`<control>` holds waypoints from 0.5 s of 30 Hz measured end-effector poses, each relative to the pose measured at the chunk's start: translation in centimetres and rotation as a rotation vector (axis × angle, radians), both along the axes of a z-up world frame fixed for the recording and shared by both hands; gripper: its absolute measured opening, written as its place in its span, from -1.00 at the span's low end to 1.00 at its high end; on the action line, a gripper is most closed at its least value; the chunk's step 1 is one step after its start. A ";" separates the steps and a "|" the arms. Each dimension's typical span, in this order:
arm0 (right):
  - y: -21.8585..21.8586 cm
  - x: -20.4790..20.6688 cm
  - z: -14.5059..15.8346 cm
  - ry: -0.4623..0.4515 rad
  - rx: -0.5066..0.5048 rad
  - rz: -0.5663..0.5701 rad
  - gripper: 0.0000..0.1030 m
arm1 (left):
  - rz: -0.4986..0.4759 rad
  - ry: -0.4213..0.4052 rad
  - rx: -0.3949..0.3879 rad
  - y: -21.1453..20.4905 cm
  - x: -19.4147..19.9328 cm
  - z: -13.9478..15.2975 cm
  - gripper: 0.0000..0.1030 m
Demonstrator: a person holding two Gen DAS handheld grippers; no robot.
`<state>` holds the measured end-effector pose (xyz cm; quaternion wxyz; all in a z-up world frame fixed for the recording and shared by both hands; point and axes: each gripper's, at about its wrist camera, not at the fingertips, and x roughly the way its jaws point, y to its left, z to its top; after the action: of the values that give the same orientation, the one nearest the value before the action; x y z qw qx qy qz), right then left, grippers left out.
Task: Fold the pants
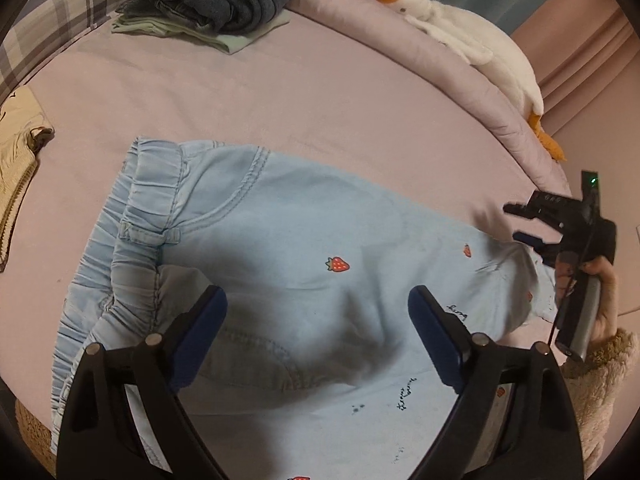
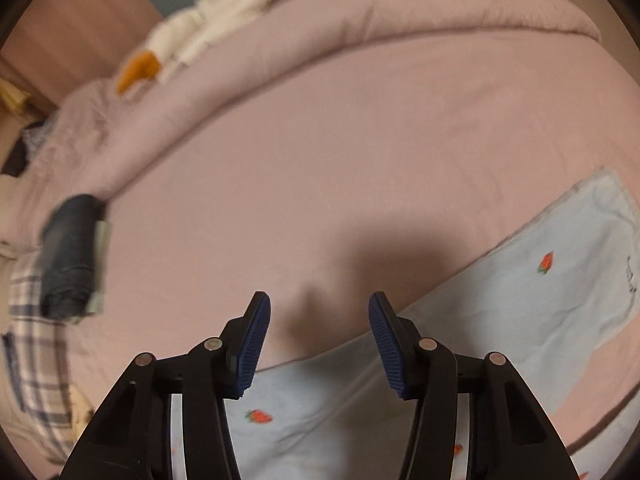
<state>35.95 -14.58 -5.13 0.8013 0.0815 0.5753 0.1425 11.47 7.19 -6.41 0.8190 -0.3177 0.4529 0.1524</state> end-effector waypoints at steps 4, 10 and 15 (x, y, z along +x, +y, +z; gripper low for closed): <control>-1.1 0.5 -2.2 0.044 -0.063 -0.073 0.05 | -0.003 0.001 0.012 0.2 -0.1 -0.1 0.79; -5.5 1.0 -2.8 0.054 -0.126 -0.166 0.05 | 0.009 0.009 -0.003 0.6 -0.1 -0.8 0.79; -8.8 1.3 -3.4 0.053 -0.169 -0.242 0.05 | 0.013 0.018 -0.009 0.8 -0.2 -1.0 0.79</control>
<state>37.30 -23.42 -8.57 0.8011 0.0866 0.5921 -0.0063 11.29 8.00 -7.45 0.8123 -0.3230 0.4591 0.1584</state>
